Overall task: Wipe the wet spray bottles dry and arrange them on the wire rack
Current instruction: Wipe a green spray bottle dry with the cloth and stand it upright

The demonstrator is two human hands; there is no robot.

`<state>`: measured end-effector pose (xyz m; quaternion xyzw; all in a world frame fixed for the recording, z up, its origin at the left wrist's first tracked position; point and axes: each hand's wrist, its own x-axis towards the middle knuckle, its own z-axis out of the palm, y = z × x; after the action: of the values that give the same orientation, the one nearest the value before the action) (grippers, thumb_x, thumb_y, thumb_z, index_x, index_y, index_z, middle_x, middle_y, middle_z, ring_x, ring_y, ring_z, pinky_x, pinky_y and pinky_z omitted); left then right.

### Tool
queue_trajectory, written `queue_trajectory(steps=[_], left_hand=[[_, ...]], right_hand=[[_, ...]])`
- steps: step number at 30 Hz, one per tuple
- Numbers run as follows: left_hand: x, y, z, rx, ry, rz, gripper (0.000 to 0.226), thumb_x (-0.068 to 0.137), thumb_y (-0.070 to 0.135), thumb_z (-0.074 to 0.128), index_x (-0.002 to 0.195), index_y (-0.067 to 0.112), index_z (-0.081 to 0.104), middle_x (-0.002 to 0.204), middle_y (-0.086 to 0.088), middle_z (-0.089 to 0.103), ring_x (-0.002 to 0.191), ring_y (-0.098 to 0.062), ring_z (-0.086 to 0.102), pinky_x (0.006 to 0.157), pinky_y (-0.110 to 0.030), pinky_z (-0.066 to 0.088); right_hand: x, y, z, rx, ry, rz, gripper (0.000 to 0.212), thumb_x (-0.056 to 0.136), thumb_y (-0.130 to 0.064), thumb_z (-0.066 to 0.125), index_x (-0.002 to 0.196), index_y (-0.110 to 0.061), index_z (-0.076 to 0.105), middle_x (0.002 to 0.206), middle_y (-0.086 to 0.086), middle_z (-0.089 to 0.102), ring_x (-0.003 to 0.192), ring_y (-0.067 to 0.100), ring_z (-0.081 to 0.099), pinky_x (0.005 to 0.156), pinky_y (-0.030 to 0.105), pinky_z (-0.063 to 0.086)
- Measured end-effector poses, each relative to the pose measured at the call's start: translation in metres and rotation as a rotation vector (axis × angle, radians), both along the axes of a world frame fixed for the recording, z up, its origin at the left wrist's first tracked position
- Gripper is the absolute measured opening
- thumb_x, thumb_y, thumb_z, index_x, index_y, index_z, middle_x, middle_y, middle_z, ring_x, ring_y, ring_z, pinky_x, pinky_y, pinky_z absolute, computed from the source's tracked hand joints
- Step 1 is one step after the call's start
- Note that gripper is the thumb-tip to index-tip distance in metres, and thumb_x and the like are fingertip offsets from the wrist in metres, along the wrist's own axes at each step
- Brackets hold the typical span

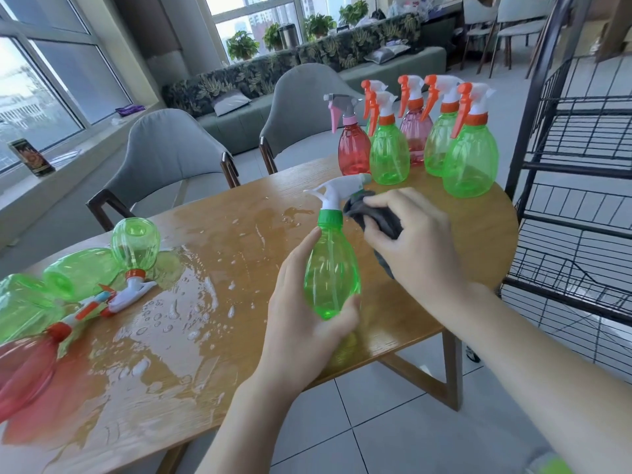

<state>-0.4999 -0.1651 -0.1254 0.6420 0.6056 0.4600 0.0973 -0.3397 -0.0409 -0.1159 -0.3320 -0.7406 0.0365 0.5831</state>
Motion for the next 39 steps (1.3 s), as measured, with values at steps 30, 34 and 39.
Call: queue_trajectory(steps=[30, 34, 39], left_hand=[[-0.004, -0.007, 0.001, -0.032, -0.14, -0.054, 0.084, 0.079, 0.027, 0.08, 0.15, 0.05, 0.041, 0.139, 0.04, 0.054, 0.136, 0.01, 0.05, 0.101, -0.001, 0.035], [-0.005, -0.007, 0.0, -0.025, -0.147, -0.043, 0.082, 0.08, 0.028, 0.08, 0.149, 0.05, 0.04, 0.137, 0.039, 0.054, 0.133, 0.009, 0.052, 0.099, -0.001, 0.037], [-0.007, -0.007, 0.0, -0.028, -0.152, -0.043, 0.082, 0.081, 0.031, 0.079, 0.148, 0.052, 0.037, 0.137, 0.041, 0.052, 0.134, 0.011, 0.05, 0.099, 0.0, 0.036]], right_hand=[[-0.007, 0.011, 0.018, -0.554, 0.525, 0.198, 0.018, 0.098, -0.016, 0.067, 0.112, -0.017, 0.077, 0.095, -0.01, 0.078, 0.093, 0.008, 0.072, 0.085, 0.037, 0.057], [-0.012, 0.003, 0.017, -0.561, 0.526, 0.295, 0.018, 0.099, -0.009, 0.066, 0.109, -0.017, 0.078, 0.092, -0.009, 0.08, 0.092, 0.009, 0.074, 0.082, 0.034, 0.057], [-0.008, -0.003, 0.016, -0.515, 0.338, 0.345, 0.033, 0.1, -0.006, 0.063, 0.125, -0.024, 0.073, 0.113, -0.014, 0.076, 0.109, 0.002, 0.07, 0.098, 0.029, 0.055]])
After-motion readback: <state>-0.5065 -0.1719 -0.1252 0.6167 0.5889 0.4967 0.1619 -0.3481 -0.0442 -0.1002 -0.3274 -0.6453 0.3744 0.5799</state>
